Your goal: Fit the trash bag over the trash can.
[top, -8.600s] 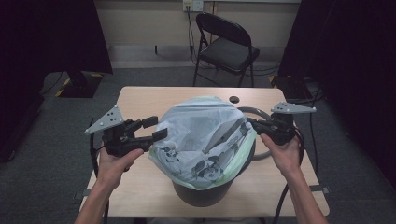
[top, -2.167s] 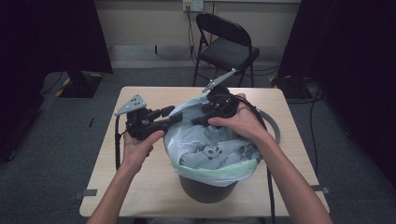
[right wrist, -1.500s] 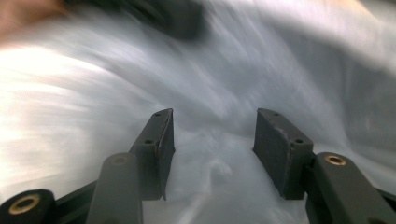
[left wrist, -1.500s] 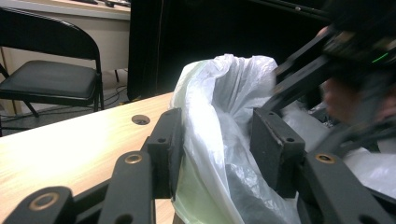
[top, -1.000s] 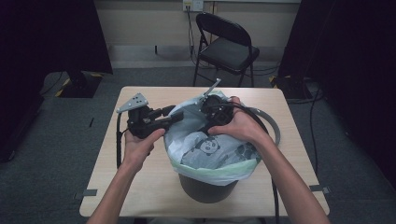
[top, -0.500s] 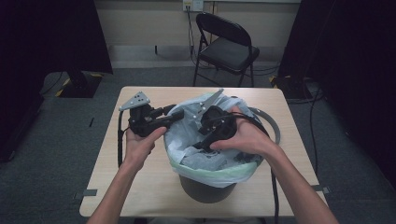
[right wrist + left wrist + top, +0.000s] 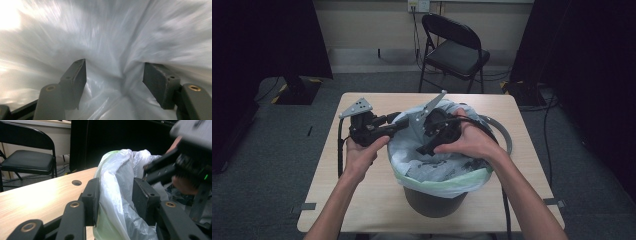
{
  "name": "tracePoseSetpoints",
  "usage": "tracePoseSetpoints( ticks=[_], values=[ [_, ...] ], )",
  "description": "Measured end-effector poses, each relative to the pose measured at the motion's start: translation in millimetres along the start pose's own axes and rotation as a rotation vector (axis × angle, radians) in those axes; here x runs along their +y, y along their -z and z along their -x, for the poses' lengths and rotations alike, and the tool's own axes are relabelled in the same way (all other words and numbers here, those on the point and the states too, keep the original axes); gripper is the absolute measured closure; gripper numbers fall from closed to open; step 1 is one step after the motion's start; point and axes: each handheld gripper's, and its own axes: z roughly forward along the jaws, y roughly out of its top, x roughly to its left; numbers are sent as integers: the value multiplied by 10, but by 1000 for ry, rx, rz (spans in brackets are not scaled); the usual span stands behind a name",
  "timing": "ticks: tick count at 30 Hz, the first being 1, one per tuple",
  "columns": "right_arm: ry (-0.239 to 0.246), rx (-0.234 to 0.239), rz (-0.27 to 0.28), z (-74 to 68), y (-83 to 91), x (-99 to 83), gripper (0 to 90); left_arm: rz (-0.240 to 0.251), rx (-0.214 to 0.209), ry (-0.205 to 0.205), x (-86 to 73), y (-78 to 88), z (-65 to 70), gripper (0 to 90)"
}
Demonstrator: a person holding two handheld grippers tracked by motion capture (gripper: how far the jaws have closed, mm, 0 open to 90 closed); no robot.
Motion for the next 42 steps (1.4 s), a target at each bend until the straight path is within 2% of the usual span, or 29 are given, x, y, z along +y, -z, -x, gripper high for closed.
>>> tracePoseSetpoints(
  ticks=[2, 5, 7, 9, 11, 13, 14, 15, 18, 19, 20, 21, 22, 25, 27, 28, 29, 32, 34, 35, 36, 38, 42],
  values=[
    [-27, -31, 20, 54, 42, 2, 363, 2, -2, 1, 0, -4, -2, 577],
    [-71, -120, -8, 184, -13, 24, 371, -2, 5, -6, 3, -4, 2, 581],
    [-102, -131, -30, 287, -90, 22, 403, 2, 11, -9, 3, -1, 5, 584],
    [-107, -109, -64, 345, -151, 2, 427, 2, 12, -12, 5, 2, -4, 581],
    [-104, -118, -98, 360, -192, -10, 453, 5, 9, -9, 3, -2, -9, 581],
    [-70, -141, -153, 327, -246, -24, 411, 6, 8, -4, 1, -3, -6, 581],
    [-77, -130, -143, 316, -226, -13, 371, 6, 10, -5, 0, 0, -6, 581],
    [-101, -117, -114, 309, -187, 0, 360, 7, 9, -1, -1, 1, -4, 581],
    [-104, -59, -23, 285, 2, 27, 346, 7, 10, -3, -1, 5, -3, 577],
    [-101, -36, 0, 269, 81, 32, 351, 5, 9, -3, -1, 2, -7, 574],
    [-101, -36, 0, 269, 81, 32, 351, 5, 9, -3, -1, 2, -7, 568],
    [-117, -13, 46, 250, 230, 36, 358, 3, 9, 1, 0, -2, -16, 562],
    [-114, 8, 69, 239, 301, 29, 377, 4, 11, 2, -1, -1, -16, 558],
    [-117, 35, 153, 233, 489, -21, 428, 3, 20, -5, -3, 7, -11, 547],
    [-134, 42, 219, 275, 587, -79, 465, 6, 27, -3, -1, 21, -4, 508],
    [-134, 42, 219, 275, 587, -79, 465, 6, 27, -3, -1, 21, -4, 462],
    [-159, 27, 284, 326, 674, -141, 501, 19, 33, -5, 4, 46, 0, 432],
    [-202, -39, 368, 412, 806, -232, 487, 47, 39, -6, 21, 119, -11, 366],
    [-242, -113, 432, 467, 896, -296, 480, 51, 45, -5, 26, 146, -16, 346],
    [-258, -146, 457, 496, 933, -331, 460, 68, 42, 1, 25, 213, -40, 317],
    [-283, -171, 473, 529, 963, -370, 444, 70, 47, 1, 24, 246, -52, 315],
    [-328, -191, 506, 594, 999, -459, 404, 76, 63, -3, 17, 313, -90, 315],
    [-375, -208, 484, 688, 967, -604, 396, 81, 83, 21, -16, 387, -167, 313]
  ],
)
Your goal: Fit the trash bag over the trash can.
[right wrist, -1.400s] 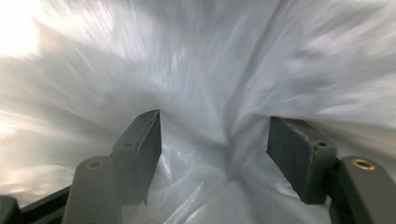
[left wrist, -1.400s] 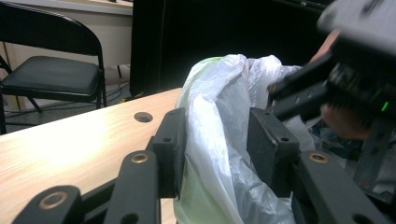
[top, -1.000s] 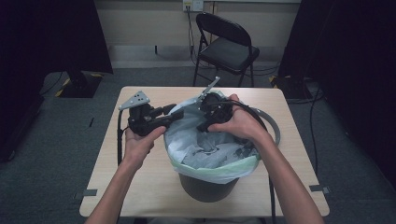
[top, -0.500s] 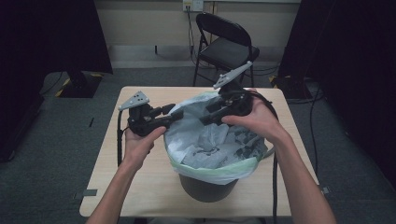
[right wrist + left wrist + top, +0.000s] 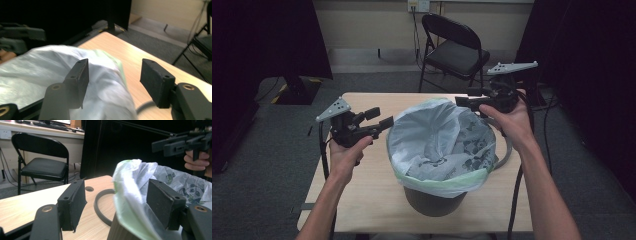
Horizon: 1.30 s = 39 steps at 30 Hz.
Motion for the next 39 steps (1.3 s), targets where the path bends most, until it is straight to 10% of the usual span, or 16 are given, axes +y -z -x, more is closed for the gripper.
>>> tracePoseSetpoints(
  ticks=[22, 39],
  values=[
    [-185, -183, 43, 630, -46, -648, 448, -46, 83, 26, -358, 291, -262, 309],
    [-318, -365, -113, 1108, 8, -1851, 347, -309, 189, -17, -1101, 247, -398, 278]
  ],
)
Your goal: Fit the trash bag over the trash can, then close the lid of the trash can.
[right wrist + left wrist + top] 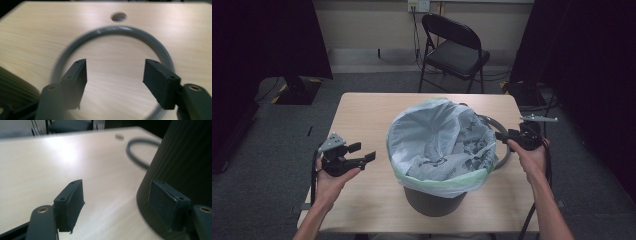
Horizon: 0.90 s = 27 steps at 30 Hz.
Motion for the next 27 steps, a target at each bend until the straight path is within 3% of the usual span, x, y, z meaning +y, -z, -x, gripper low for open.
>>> tracePoseSetpoints(
  ticks=[4, 6, 8, 9, 11, 13, 15, 17, 18, 20, 21, 23, 25, 27],
  values=[
    [-38, -55, -40, 153, -110, -193, 346, -103, 7, -9, -195, -230, 1, 276],
    [-59, -72, -60, 205, -171, -265, 346, -149, 11, -36, -263, -332, 19, 267],
    [-57, -91, -89, 238, -238, -320, 351, -169, 18, -47, -299, -379, 23, 267],
    [-58, -108, -105, 251, -270, -343, 358, -230, 24, -59, -366, -470, 12, 267],
    [-60, -129, -133, 278, -333, -388, 369, -269, 37, -55, -437, -537, 18, 263],
    [-72, -150, -157, 286, -383, -434, 383, -266, 44, -50, -446, -534, 10, 263],
    [-60, -189, -200, 272, -433, -460, 411, -253, 84, -70, -463, -523, 15, 274],
    [-30, -227, -219, 269, -489, -472, 415, -265, 88, -85, -478, -532, 4, 276],
    [-49, -233, -237, 257, -512, -473, 429, -307, 101, -84, -510, -576, 2, 275],
    [-46, -248, -262, 263, -577, -478, 438, -311, 106, -88, -528, -614, 2, 277],
    [-30, -273, -261, 252, -599, -478, 451, -319, 112, -105, -530, -624, 3, 278],
    [-38, -278, -254, 254, -610, -469, 469, -326, 121, -106, -538, -634, 14, 278],
    [-50, -293, -258, 248, -630, -437, 591, -324, 127, -119, -551, -651, 23, 268],
    [-59, -304, -257, 256, -644, -419, 627, -315, 125, -123, -556, -656, 18, 264]
  ],
)
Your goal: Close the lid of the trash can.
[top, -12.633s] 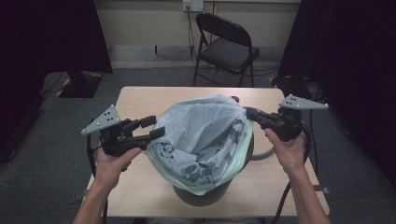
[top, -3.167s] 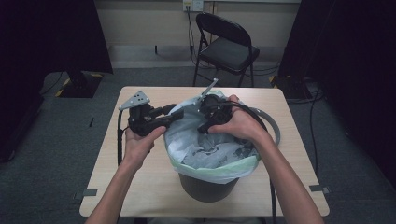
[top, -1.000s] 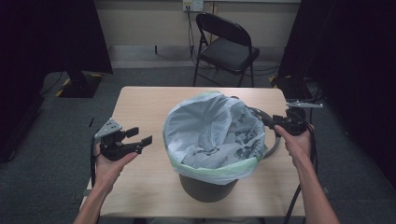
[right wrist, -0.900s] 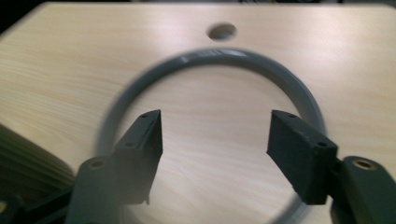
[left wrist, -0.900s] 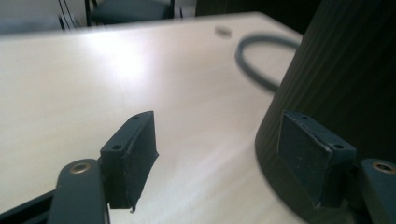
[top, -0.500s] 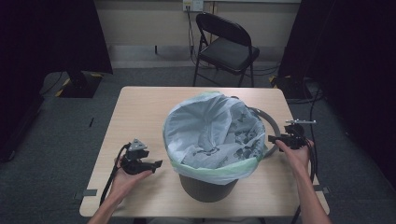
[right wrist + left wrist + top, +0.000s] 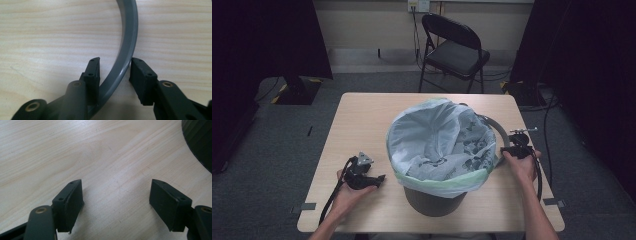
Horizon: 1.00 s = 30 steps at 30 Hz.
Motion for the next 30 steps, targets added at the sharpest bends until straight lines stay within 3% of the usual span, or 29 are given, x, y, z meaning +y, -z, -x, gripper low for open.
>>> tracePoseSetpoints(
  ticks=[5, 6, 10, 12, 15, 18, 20, 30],
  values=[
    [-45, -45, 16, -7, -41, 49, 776, 26, 0, 1, -31, -5, -1, 250],
    [-42, -75, 16, -15, -53, 66, 781, 26, 0, 1, -31, -5, -1, 250],
    [-46, -82, 1, -20, -76, 121, 785, 32, -1, -8, -36, -5, -15, 246],
    [-71, -77, 6, 11, -90, 145, 789, 34, -1, -4, -39, -6, -12, 246],
    [-127, -53, 49, 71, -28, 188, 794, 33, 0, -6, -39, -6, -14, 245],
    [-124, -58, 82, 73, 57, 238, 795, 35, -1, -7, -38, -7, -15, 245],
    [-117, -61, 144, 47, 193, 315, 798, 34, 0, -10, -40, -5, -17, 245],
    [-169, -49, 319, -5, 573, 593, 799, 42, -2, -10, -47, -11, -18, 238]
  ],
)
